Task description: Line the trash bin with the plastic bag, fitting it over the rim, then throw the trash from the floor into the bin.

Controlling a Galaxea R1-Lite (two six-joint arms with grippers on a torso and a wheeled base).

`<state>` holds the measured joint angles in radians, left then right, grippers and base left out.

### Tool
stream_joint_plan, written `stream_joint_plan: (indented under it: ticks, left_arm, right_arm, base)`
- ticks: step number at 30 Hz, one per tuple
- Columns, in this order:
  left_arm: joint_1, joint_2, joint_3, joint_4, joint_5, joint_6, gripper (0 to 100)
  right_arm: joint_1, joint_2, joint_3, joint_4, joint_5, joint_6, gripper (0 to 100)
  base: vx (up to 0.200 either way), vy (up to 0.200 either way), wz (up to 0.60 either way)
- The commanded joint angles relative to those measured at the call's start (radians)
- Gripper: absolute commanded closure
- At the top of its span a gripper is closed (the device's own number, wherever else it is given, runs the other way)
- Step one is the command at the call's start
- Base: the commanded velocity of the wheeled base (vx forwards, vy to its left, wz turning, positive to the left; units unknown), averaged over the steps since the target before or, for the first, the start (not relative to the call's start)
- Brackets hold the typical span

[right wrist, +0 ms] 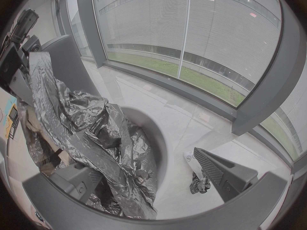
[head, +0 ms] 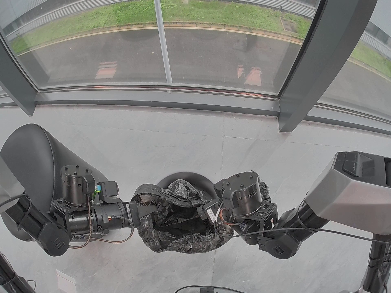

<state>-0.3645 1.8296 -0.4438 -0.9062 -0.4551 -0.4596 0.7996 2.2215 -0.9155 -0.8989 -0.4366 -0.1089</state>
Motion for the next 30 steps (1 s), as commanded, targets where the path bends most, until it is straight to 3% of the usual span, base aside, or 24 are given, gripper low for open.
stream_joint_plan:
  ticks: [1,19,30]
  left_arm:
    - [-0.011,0.054,-0.001,-0.005,0.104,0.093,100]
    - [-0.022,0.148,-0.116,-0.083,0.115,0.108,100]
    - [-0.007,0.206,-0.145,-0.086,0.17,0.216,100]
  right_arm:
    - [-0.022,0.004,0.0,-0.012,-0.017,-0.009,0]
    - [-0.102,0.032,-0.071,-0.02,-0.016,-0.003,0]
    - [-0.128,0.081,-0.12,-0.107,-0.013,-0.02,0]
  base:
    - [0.0,0.0,0.0]
    - [0.0,0.0,0.0]
    - [0.0,0.0,0.0]
